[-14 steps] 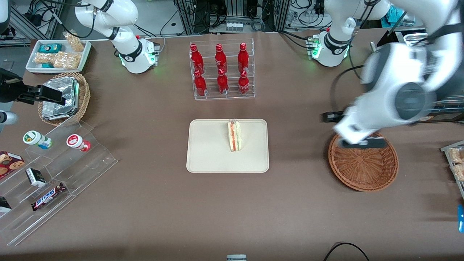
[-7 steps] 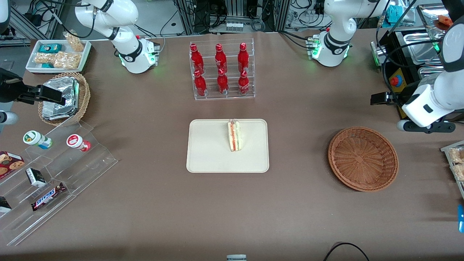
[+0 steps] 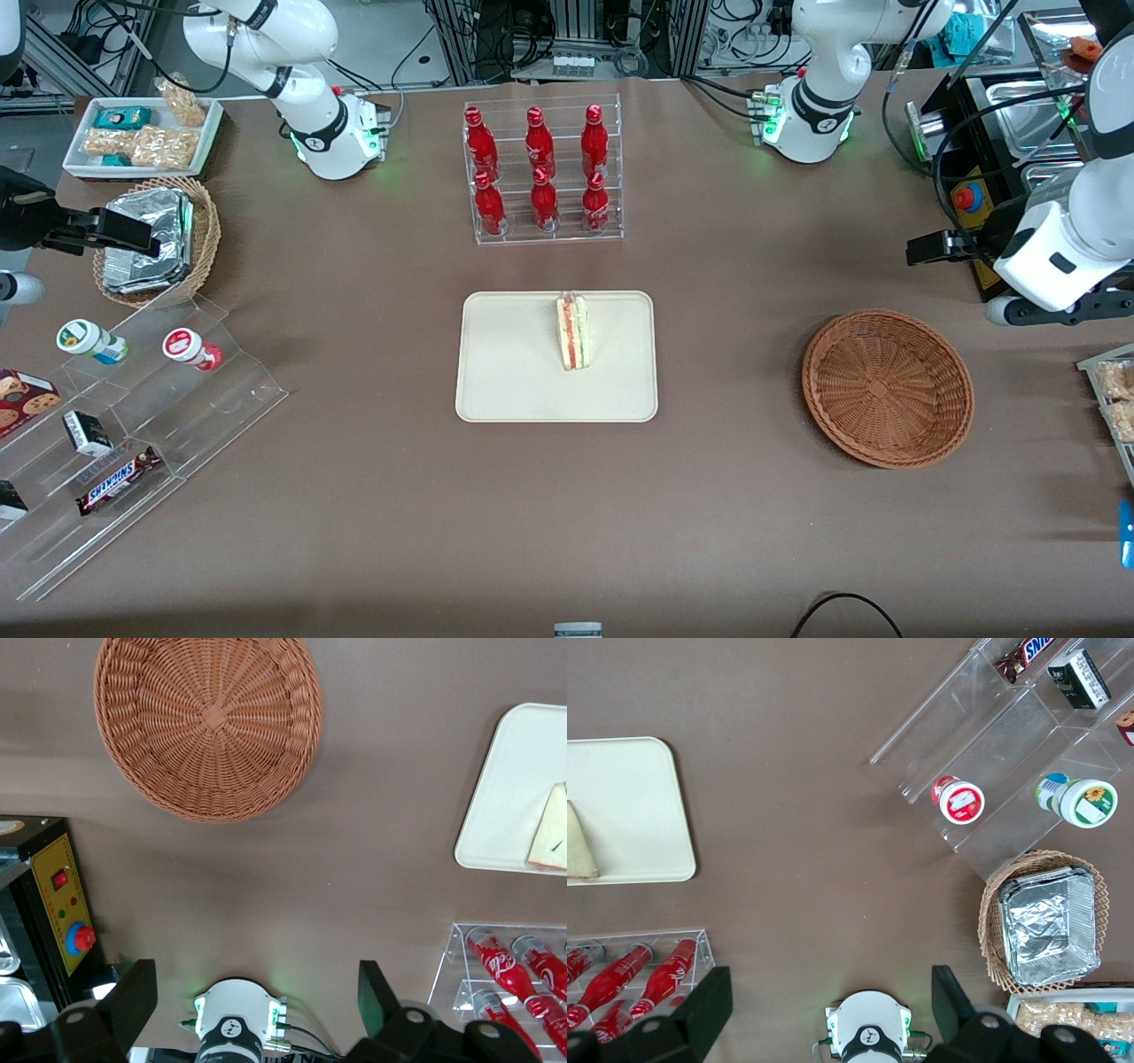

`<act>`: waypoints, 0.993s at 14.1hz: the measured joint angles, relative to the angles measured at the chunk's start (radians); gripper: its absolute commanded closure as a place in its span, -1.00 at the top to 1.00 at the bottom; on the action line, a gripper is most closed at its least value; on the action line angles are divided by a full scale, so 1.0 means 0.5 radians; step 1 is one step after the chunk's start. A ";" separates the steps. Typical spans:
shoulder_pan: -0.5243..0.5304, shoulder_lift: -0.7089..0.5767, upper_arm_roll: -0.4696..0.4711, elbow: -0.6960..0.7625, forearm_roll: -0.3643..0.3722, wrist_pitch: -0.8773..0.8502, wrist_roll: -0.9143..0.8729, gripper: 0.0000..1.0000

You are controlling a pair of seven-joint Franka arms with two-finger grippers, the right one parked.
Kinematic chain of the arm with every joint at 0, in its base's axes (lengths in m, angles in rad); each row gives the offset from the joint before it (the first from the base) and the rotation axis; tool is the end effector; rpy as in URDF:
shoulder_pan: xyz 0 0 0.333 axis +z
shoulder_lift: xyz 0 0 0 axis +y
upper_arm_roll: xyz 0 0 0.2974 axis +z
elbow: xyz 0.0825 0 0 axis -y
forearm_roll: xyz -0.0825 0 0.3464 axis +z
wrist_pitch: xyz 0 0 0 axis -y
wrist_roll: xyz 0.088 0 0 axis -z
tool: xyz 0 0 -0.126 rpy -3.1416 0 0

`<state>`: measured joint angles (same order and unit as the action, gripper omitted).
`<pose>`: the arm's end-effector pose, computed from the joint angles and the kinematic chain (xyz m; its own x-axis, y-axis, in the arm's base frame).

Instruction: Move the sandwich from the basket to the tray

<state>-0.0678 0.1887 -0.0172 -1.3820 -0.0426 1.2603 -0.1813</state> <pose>0.5262 -0.0503 0.5455 0.9473 0.0865 -0.3084 0.0877 -0.9961 -0.0099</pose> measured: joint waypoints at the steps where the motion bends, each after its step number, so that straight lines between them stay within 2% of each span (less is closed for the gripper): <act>1: -0.002 0.005 0.000 0.000 0.000 0.000 -0.014 1.00; 10: -0.002 -0.015 0.001 0.010 0.002 -0.064 -0.054 1.00; 14: -0.001 -0.147 0.002 -0.190 0.005 0.095 -0.057 1.00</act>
<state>-0.0683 0.1150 -0.0161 -1.4770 -0.0403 1.3076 -0.2098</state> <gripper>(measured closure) 0.000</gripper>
